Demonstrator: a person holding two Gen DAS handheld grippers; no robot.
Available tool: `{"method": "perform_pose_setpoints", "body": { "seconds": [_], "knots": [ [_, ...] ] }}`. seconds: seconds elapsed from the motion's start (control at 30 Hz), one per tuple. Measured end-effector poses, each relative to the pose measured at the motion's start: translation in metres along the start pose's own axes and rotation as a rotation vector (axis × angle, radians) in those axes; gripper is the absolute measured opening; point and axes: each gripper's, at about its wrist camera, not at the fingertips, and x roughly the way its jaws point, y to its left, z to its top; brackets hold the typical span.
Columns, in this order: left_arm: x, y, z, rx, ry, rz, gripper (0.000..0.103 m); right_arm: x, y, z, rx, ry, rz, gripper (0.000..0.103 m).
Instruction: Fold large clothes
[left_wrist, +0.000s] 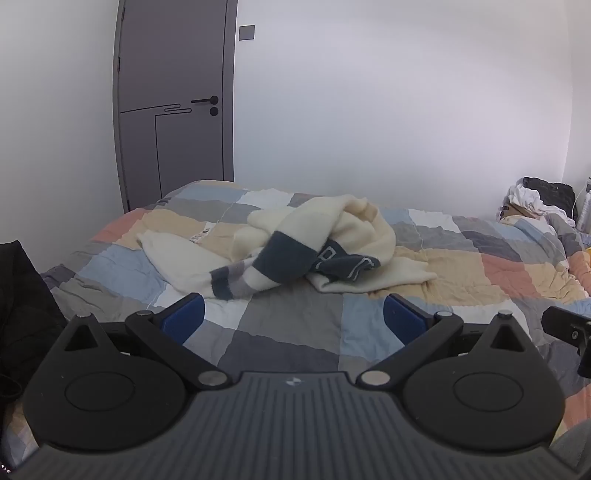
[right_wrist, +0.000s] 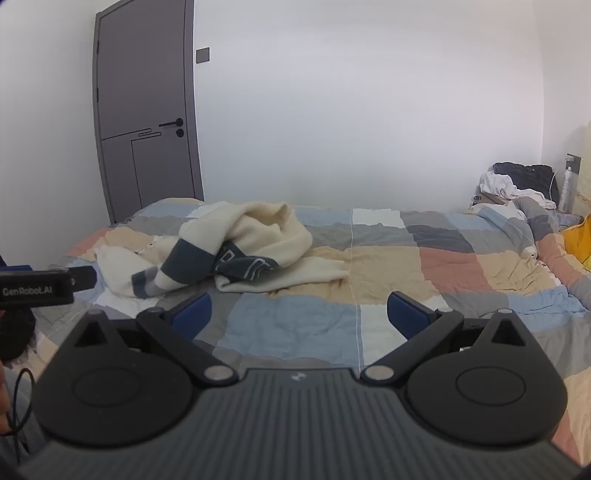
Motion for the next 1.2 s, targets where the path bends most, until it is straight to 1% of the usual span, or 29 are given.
{"method": "perform_pose_setpoints", "body": {
  "seconds": [0.43,0.57,0.7,0.87,1.2],
  "knots": [
    [0.0006,-0.0017,-0.0002,0.011,0.001,0.010,0.103,0.0072,0.0012,-0.0021,-0.005,0.000,-0.035,0.103],
    [0.0021,-0.0046,-0.0051,0.012,-0.005,0.009,0.103,0.0073,0.0016,-0.0008,-0.005,0.000,-0.031,0.103],
    [-0.0005,-0.0056,-0.0029,0.012,0.002,0.011,0.103,0.0070,0.0013,-0.0012,0.009,0.010,-0.020,0.103],
    [0.0065,-0.0049,-0.0002,0.011,0.006,0.004,0.103,0.0081,0.0013,-0.0019,0.009,0.016,-0.022,0.103],
    [0.0069,-0.0031,-0.0026,0.014,0.011,-0.012,0.103,0.0075,-0.0002,-0.0021,0.020,0.023,-0.018,0.103]
  ]
}}
